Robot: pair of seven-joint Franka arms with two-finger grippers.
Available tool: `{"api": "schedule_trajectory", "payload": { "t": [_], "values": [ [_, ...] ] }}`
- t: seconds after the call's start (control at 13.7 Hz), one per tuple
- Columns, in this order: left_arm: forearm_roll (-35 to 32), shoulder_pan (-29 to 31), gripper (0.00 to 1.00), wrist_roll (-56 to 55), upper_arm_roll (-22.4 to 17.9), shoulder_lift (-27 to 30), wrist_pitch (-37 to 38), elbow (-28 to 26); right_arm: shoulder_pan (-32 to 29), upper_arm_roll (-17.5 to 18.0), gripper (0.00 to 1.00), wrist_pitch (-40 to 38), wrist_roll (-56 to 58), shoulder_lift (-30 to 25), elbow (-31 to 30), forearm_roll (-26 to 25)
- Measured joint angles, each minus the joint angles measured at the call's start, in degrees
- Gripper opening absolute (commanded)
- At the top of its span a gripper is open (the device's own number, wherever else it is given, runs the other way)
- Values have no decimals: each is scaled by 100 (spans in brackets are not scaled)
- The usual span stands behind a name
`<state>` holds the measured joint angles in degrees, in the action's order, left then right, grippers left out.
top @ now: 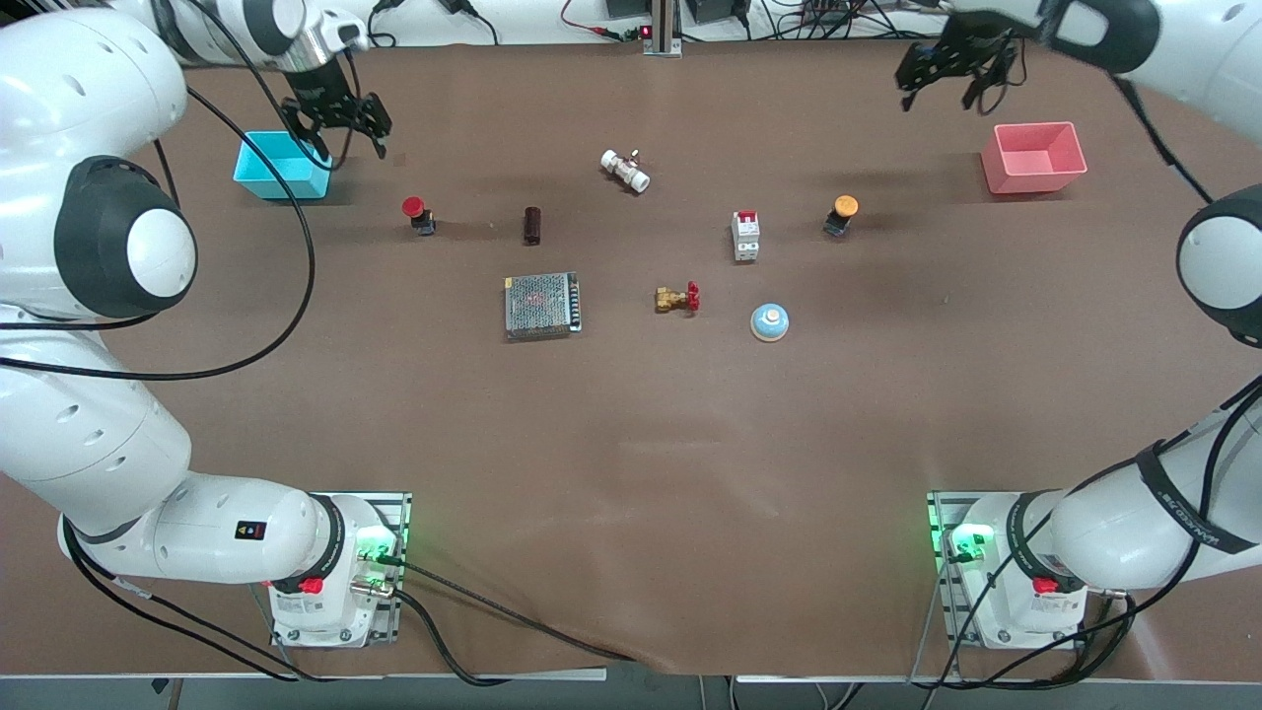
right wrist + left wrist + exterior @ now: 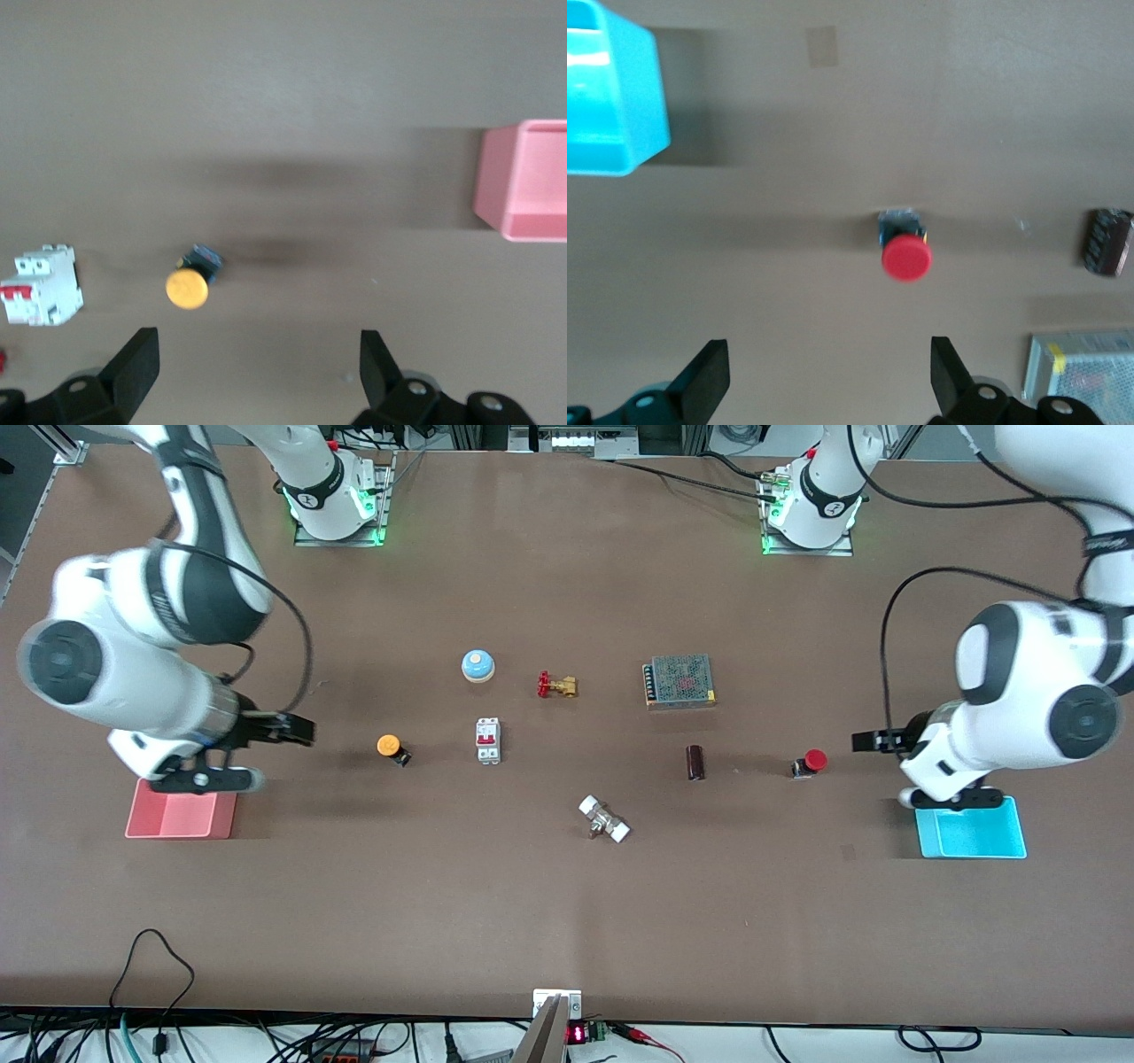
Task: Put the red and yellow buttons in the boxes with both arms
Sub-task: 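Reach the right gripper to the yellow button while the left gripper reaches the red button, then grasp the yellow button with the right gripper while the left gripper grasps the red button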
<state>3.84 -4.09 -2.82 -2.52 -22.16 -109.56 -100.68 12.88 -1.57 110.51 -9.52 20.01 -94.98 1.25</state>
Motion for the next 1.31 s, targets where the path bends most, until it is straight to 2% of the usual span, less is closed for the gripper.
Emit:
{"api": "schedule_trajectory", "payload": {
  "t": [0.22, 0.44, 0.58, 1.02, 1.09, 1.24, 1.31],
  "values": [
    [258, -6, 100, -64, 103, -154, -593, -330, 187, 16, 100, 1089, -312, 49, -729, 0],
    [275, -17, 100, -101, 251, -330, -1640, -791, 219, 296, 100, 1903, -758, 48, -1384, 0],
    [275, -55, 100, -101, 333, -529, -2176, -1053, 243, 453, 100, 2183, -1121, 48, -1603, -1],
    [275, -144, 100, -51, 374, -676, -2330, -1268, 238, 469, 100, 2584, -1949, 196, -1735, -1],
    [275, -144, 93, -29, 374, -677, -2330, -1292, 234, 466, 100, 2643, -2127, 265, -1735, 0],
    [274, -144, 63, 76, 374, -681, -2342, -1310, 231, 467, 100, 2696, -2486, 384, -1736, 0],
    [274, -144, 52, 116, 374, -680, -2349, -1310, 232, 467, 100, 2713, -2604, 429, -1735, 0]
  ]
}}
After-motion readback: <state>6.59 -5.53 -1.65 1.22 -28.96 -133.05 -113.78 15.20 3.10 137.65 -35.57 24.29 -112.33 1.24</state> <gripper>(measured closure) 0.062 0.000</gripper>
